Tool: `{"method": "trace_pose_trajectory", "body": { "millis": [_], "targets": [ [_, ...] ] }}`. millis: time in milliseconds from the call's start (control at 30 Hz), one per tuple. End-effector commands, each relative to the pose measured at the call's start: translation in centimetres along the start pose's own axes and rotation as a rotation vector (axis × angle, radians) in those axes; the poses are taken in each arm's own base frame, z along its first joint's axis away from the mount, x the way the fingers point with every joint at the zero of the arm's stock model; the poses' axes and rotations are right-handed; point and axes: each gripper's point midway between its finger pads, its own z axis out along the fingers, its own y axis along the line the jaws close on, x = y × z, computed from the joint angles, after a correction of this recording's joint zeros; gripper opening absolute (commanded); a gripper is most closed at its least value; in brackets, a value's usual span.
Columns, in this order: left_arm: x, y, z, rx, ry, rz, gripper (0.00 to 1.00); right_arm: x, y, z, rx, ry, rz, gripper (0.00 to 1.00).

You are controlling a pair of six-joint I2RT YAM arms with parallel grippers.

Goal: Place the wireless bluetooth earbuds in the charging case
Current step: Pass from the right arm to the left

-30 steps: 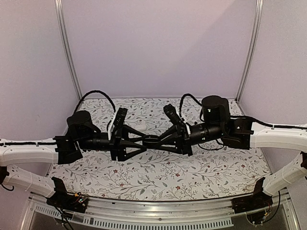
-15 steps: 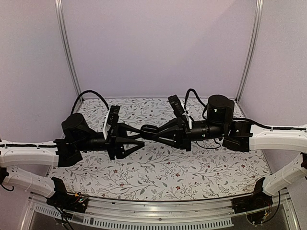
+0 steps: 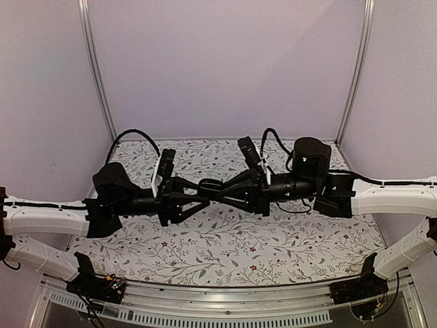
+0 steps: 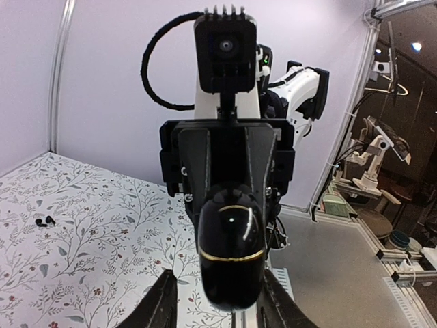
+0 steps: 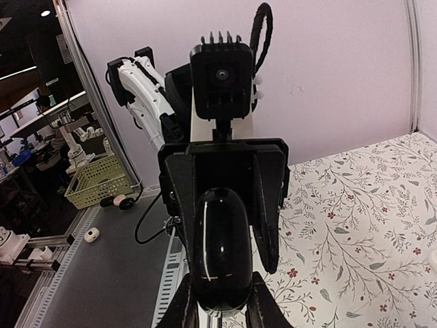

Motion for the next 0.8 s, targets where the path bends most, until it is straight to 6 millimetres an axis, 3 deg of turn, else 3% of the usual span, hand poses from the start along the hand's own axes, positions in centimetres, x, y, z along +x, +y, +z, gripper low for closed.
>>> {"method": "trace_pose_trajectory", "body": {
  "millis": [0,400,767],
  "targets": [
    [-0.86,-0.56,0.46,0.024,-0.043,-0.012,0.37,0.02,0.07,0.0,-0.002,-0.022,-0.011,0.01],
    [-1.18,-1.07,0.36,0.056,-0.095,-0.006,0.32,0.7,-0.05,-0.24,0.001,-0.036,0.028,0.01],
    [-1.06,-0.96,0.57,0.056,-0.115,-0.021,0.35,-0.15,0.18,-0.59,-0.007,-0.102,0.053,0.0]
  ]
}}
